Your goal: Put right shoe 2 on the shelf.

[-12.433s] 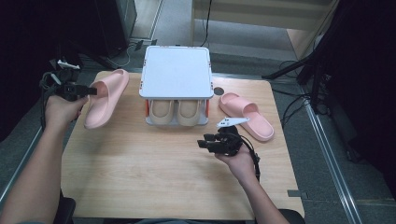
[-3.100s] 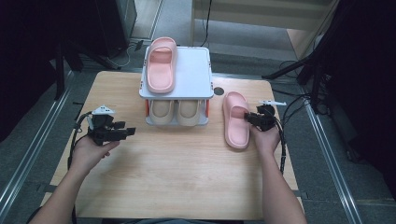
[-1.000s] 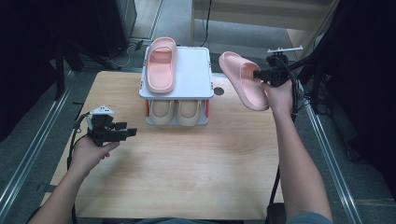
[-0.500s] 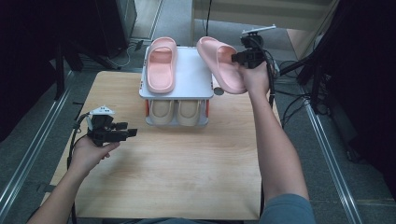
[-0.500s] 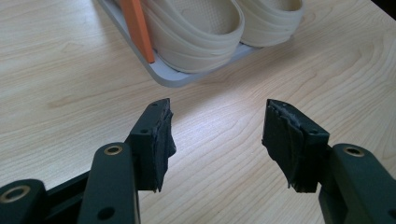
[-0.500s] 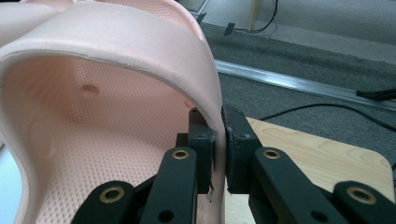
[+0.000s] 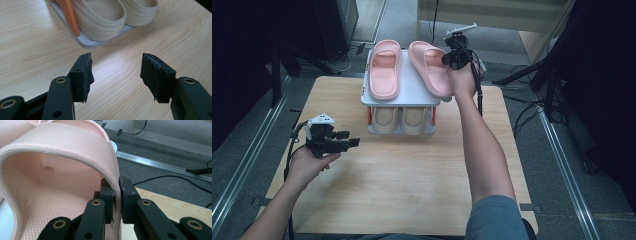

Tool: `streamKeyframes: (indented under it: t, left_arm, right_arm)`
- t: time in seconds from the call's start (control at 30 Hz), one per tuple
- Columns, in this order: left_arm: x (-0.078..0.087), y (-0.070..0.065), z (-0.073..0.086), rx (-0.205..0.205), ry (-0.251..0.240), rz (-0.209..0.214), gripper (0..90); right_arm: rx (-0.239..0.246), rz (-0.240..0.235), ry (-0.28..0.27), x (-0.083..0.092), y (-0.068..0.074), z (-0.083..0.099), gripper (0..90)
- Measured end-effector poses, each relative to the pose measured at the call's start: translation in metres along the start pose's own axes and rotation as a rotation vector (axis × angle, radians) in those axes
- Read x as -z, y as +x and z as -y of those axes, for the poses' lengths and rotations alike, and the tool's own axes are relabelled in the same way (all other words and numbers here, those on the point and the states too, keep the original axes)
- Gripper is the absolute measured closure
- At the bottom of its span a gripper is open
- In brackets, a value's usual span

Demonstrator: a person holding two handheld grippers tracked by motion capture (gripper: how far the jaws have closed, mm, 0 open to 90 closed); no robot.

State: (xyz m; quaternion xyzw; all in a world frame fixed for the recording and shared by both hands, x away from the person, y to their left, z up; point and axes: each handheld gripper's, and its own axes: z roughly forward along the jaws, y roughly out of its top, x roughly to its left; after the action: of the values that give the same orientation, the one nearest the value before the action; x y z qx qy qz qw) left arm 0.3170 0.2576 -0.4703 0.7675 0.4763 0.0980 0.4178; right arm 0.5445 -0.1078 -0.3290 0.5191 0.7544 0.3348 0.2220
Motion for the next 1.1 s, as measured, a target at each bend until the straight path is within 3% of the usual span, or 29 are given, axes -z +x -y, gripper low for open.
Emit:
streamKeyframes:
  t: [0.17,0.27,0.47,0.67,0.83,0.97,1.1]
  left_arm:
    - [-0.001,-0.001,0.000,-0.003,0.002,0.004,42.5]
    - [-0.001,-0.002,0.000,-0.003,0.002,0.008,42.5]
    - [-0.002,0.000,0.000,-0.004,0.013,0.005,42.5]
    - [-0.003,-0.001,0.000,-0.007,0.016,0.000,42.5]
    - [-0.002,-0.001,0.000,-0.004,0.009,-0.006,42.5]
    - [-0.002,-0.001,0.000,-0.005,0.010,-0.004,42.5]
    - [-0.003,0.000,0.000,-0.005,0.010,-0.003,42.5]
  right_arm:
    - [0.021,0.040,-0.010,-0.008,0.011,-0.002,82.0]
    - [-0.001,0.039,0.011,-0.014,0.015,-0.002,81.6]
    - [0.019,-0.016,0.016,-0.013,0.021,-0.001,74.2]
    - [0.033,-0.102,-0.043,0.010,0.014,0.002,70.3]
    - [0.061,-0.184,-0.085,0.032,0.001,0.012,86.9]
    - [0.053,-0.185,-0.080,0.034,-0.013,0.023,90.0]
    - [0.045,-0.177,-0.056,0.022,-0.019,0.038,90.0]
